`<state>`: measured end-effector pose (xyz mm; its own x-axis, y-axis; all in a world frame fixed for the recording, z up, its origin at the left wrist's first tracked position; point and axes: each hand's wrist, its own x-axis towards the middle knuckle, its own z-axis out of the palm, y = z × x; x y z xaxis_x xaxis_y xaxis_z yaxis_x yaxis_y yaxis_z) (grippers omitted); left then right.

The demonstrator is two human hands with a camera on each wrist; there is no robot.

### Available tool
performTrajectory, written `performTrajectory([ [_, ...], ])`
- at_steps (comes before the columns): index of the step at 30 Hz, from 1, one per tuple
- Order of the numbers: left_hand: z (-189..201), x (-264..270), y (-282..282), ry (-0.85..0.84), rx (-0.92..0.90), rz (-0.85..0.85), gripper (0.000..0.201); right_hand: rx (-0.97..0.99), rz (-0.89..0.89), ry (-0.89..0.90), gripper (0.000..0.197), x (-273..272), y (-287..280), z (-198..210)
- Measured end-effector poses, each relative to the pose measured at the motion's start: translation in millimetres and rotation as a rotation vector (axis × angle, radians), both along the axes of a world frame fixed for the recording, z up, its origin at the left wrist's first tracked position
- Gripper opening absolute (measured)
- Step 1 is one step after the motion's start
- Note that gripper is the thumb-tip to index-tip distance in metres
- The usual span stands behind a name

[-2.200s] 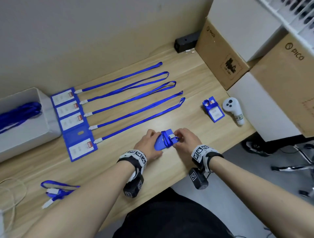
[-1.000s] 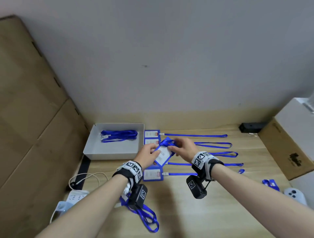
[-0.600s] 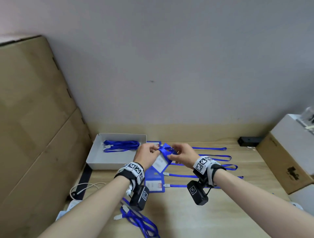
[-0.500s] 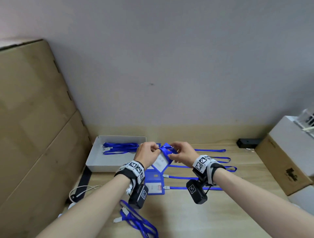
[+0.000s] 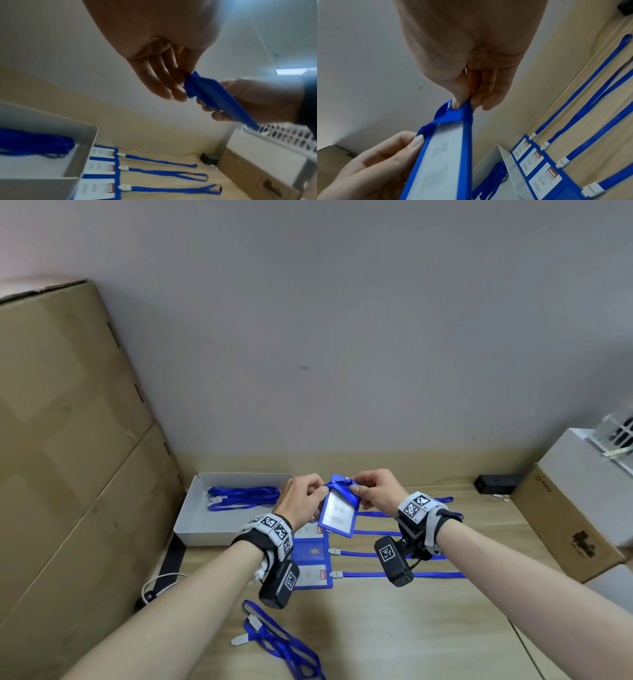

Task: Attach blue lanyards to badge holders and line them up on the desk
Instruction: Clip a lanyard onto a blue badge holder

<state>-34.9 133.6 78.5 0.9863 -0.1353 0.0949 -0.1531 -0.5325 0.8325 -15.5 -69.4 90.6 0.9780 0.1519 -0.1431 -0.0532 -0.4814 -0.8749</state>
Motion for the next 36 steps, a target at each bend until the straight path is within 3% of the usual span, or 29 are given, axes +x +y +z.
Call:
performTrajectory([
  [5,-3.8,-8.2,8.5,-0.206,0.308,-0.142,0.021,0.023,-0.064,0.034,0.016,2.9,-5.5,-0.1],
  [8,-10.3,-13.9,10.5,-0.187,0.408,-0.143,0.020,0.056,-0.118,0.048,0.019,5.8,-9.5,0.8],
  [10,-15.2,-12.7,8.3,-0.075,0.398,-0.055,0.020,0.056,-0.117,0.041,0.019,5.5,-11.0,-0.1],
  [12,-13.9,-10.2,3.3,0.155,0.275,0.024,0.020,0.074,-0.093,0.037,0.017,3.4,-10.8,-0.8],
  [15,-4.2,-13.7,-1.9,0.598,0.068,-0.006,0.027,0.096,-0.031,0.043,0.015,-2.4,-11.0,-2.1],
  [17,-1.4,-14.3,-0.5,0.712,0.049,-0.049,0.033,0.087,-0.009,0.049,0.013,-6.1,-11.1,-3.0],
  [19,-1.7,-13.4,0.1,0.658,0.033,0.000,0.028,0.051,0.002,0.049,0.011,-9.9,-11.5,-4.7],
  [21,-4.3,-8.1,-1.3,0.622,-0.103,0.043,0.024,0.033,-0.004,0.046,0.010,-13.0,-12.4,-7.9],
  [24,-3.5,-10.4,-12.3,0.606,-0.239,-0.049,0.030,0.021,-0.016,0.045,0.010,-15.5,-15.1,-13.3],
  [27,-8.9,-15.3,-25.2,0.474,-0.157,-0.116,0.015,0.028,-0.030,0.088,0.015,-18.8,-16.7,-16.0],
  [31,-6.4,-13.7,-36.0,0.414,-0.225,0.023,0.010,0.207,-0.006,0.360,0.032,-31.4,-14.1,-7.1],
  [33,-2.6,-11.2,-37.1,0.387,-0.193,0.101,0.008,0.159,0.038,0.460,0.042,-36.9,-16.7,-4.6],
  [36,-2.3,-7.2,-30.3,0.336,0.027,0.112,0.007,0.006,0.111,0.365,0.045,-36.6,-23.9,-8.2],
])
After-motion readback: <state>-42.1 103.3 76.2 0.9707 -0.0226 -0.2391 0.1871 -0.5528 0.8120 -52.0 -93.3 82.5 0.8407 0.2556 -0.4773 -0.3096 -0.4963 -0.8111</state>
